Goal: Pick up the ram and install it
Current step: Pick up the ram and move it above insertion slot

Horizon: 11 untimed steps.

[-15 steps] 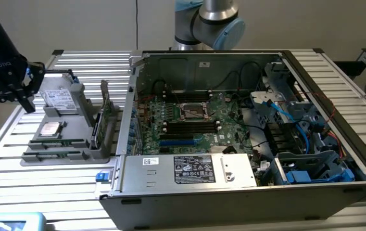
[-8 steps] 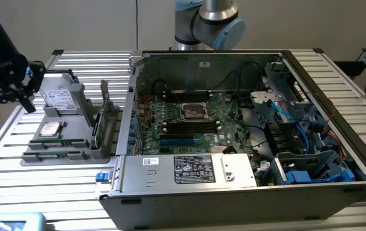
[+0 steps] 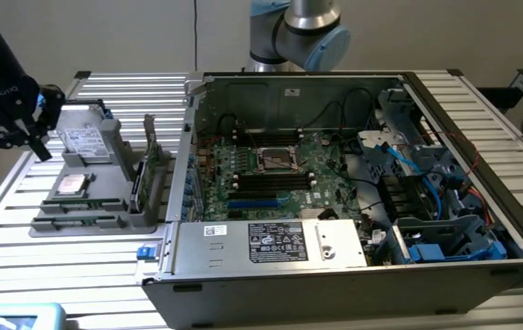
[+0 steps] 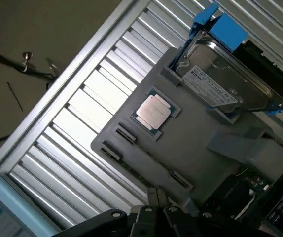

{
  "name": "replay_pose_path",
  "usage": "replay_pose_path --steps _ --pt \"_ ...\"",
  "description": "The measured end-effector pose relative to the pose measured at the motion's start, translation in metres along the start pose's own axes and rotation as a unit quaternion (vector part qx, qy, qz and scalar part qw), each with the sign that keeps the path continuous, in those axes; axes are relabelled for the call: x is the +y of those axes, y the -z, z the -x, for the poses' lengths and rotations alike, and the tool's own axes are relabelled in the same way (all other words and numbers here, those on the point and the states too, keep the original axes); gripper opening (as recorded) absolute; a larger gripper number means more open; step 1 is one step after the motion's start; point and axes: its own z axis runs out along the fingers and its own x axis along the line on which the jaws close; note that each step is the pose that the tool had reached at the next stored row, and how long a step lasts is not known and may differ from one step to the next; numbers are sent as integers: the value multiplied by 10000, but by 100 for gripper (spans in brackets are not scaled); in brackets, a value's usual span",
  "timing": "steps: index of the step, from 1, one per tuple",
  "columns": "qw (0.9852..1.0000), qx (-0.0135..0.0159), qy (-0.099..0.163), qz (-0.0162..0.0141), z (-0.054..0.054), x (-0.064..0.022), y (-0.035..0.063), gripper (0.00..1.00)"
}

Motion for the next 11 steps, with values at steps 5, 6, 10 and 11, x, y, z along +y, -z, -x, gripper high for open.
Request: replay_pose_path --steps 5,6,10,11 --pt "9990 -1 458 10 0 0 0 11" --pt "9985 -1 548 11 0 0 0 11" --pt "9959 -2 909 19 0 0 0 11" --pt "9950 -3 999 21 0 0 0 11"
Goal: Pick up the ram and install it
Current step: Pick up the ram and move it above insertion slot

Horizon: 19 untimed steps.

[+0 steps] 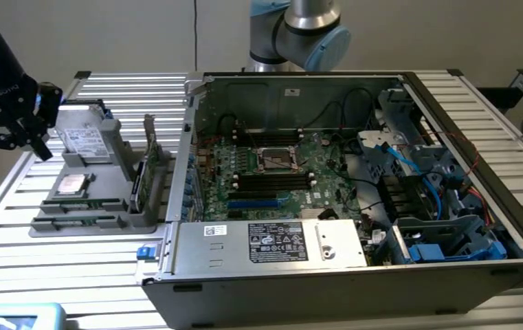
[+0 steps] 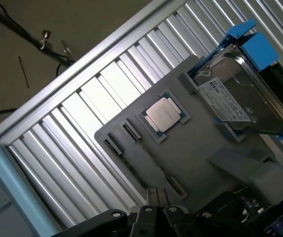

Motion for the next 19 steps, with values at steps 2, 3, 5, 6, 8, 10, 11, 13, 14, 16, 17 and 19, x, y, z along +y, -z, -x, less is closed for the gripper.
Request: replay_pose_path --steps 2,3,5,6,8,10,11,13,14,16,17,19 --pt "9998 0 186 4 0 0 0 11" --pt "9996 0 278 6 0 0 0 11" --pt "9990 -1 458 10 0 0 0 11" --pt "9985 -1 550 12 0 0 0 11" --pt "9974 -2 726 15 -1 0 0 11" --pt "9958 -2 911 19 0 0 -1 11" --pt "9950 -3 1001 21 0 0 -1 11" --pt "9930 -3 1179 25 0 0 -1 11" --pt "9919 -3 1269 26 0 0 -1 11" --pt "9894 -4 1452 30 0 0 -1 11" --pt "9880 -4 1541 32 0 0 -1 11" --pt "9858 -5 1680 35 0 0 -1 11"
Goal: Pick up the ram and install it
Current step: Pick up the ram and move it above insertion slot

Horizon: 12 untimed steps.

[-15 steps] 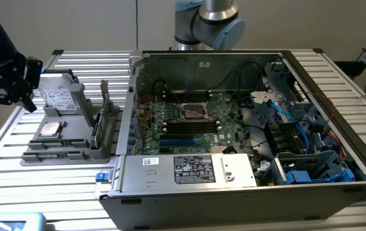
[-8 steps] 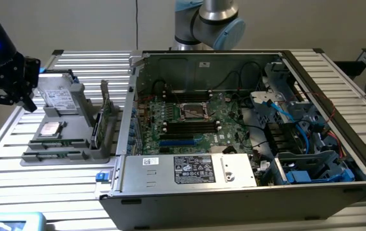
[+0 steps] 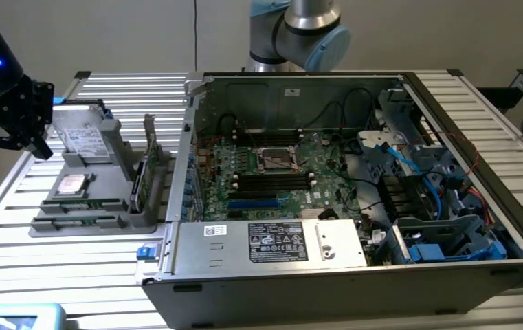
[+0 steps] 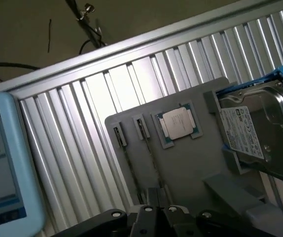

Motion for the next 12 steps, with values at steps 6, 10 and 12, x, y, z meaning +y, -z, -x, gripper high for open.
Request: replay_pose_path --steps 6,10,12 --pt "10000 0 6 0 0 0 0 11" --pt "10000 0 84 2 0 0 0 11" --pt "9999 0 157 4 0 0 0 11"
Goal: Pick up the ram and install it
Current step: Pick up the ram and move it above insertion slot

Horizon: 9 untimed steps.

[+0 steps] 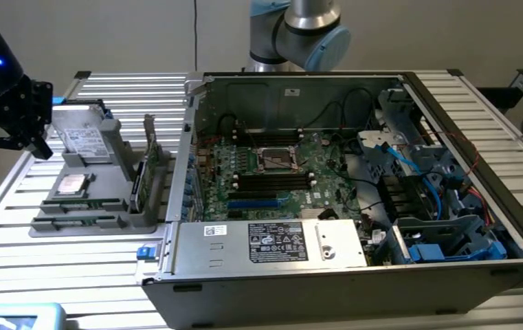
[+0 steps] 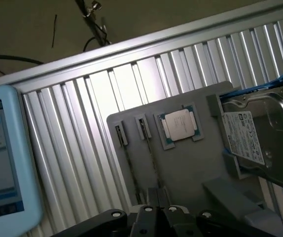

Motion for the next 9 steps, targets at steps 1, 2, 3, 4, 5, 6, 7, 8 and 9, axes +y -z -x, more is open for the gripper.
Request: replay_pose_path --steps 1,2,3,4,5,6,7,8,9 --pt "10000 0 53 1 0 0 0 11" --pt "9999 0 133 3 1 -1 1 11" --pt "9997 0 224 5 1 -1 1 11" --pt "9995 0 310 7 1 0 1 11" --pt "9992 -1 403 8 1 0 1 11" --pt "9988 -1 493 9 1 0 1 11" --pt "9983 -2 582 10 1 0 0 11" --pt "9977 -1 678 11 1 0 0 11" --pt "9971 1 766 12 1 0 -1 11"
